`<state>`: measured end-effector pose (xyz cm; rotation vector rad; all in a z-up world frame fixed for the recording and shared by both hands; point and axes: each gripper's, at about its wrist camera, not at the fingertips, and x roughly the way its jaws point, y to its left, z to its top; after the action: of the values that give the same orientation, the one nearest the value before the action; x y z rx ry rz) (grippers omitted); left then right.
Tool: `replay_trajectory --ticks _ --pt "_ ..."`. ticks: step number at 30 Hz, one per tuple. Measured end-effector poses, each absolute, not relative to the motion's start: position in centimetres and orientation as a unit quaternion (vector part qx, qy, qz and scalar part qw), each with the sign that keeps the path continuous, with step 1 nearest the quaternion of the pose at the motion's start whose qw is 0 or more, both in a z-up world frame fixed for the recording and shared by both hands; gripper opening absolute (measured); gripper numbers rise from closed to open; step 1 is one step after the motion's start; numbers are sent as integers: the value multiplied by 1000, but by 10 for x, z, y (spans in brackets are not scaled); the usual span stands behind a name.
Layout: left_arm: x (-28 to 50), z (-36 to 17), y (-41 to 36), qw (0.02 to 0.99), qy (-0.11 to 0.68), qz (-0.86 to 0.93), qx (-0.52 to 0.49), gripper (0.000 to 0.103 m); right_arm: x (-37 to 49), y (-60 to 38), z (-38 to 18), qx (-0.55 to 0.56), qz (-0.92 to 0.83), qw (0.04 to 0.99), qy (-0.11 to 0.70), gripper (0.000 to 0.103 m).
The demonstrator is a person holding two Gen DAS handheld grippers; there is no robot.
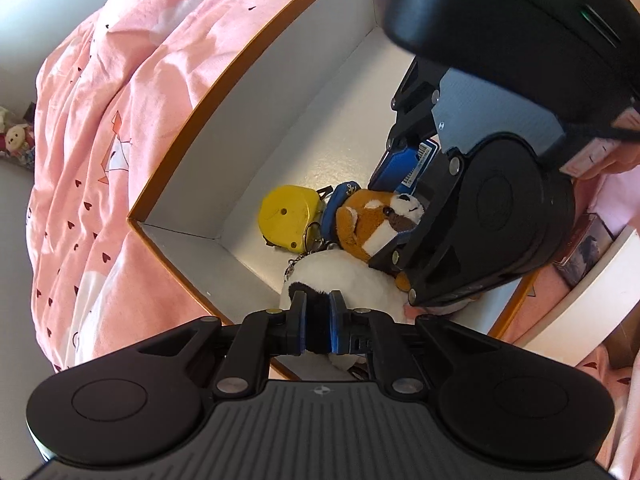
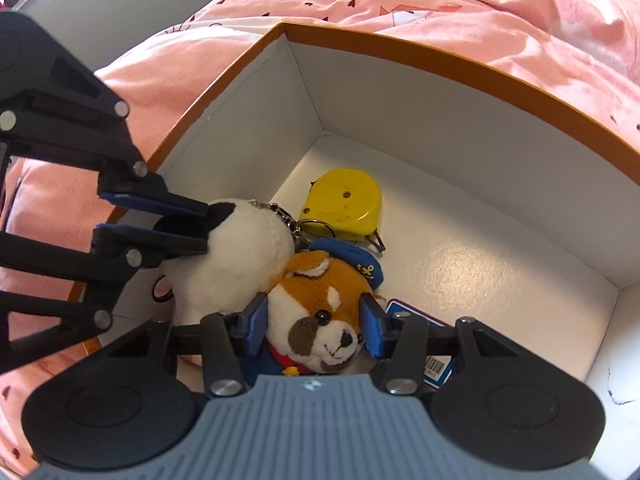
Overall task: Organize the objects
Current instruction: 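Lower the tape measure into the box beside the plush toys and release it with the left tool, then withdraw both tools from the box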
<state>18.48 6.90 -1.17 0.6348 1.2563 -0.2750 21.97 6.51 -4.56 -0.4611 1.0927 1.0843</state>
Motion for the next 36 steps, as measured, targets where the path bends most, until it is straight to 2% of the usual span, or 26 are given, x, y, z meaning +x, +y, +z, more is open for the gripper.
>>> replay_trajectory --ticks 2,6,8,11,12,13,14,17,19,26,30,33,36 --pt "185 -9 72 756 576 -125 286 12 216 65 -44 -214 485 698 481 57" --pt "185 -6 75 759 576 -122 278 13 219 64 -39 -218 482 699 481 62" --pt "183 -7 73 759 574 -121 280 13 223 60 -33 -212 476 698 491 71" --pt "181 -7 72 760 573 -120 282 13 230 48 -21 -215 455 707 497 72" --pt "181 -7 72 761 573 -120 281 13 233 43 -17 -218 449 709 498 70" --pt "181 -7 72 761 573 -120 281 13 237 38 -15 -222 439 710 504 64" --pt "181 -6 72 761 573 -120 280 13 241 34 -15 -228 427 708 514 53" --pt "180 -5 72 762 572 -120 279 13 253 22 -19 -254 391 701 539 30" --pt "181 -5 73 762 572 -120 279 13 254 17 -22 -293 373 701 533 25" --pt "180 -4 73 762 573 -120 277 13 249 16 -46 -420 359 656 514 17" --pt "179 -3 74 763 573 -120 276 13 250 12 -58 -412 368 645 528 15" --pt "180 -2 75 763 573 -120 273 13 249 11 -60 -373 393 636 550 11" --pt "179 -1 74 765 573 -119 271 13 244 12 -63 -378 397 635 545 5"
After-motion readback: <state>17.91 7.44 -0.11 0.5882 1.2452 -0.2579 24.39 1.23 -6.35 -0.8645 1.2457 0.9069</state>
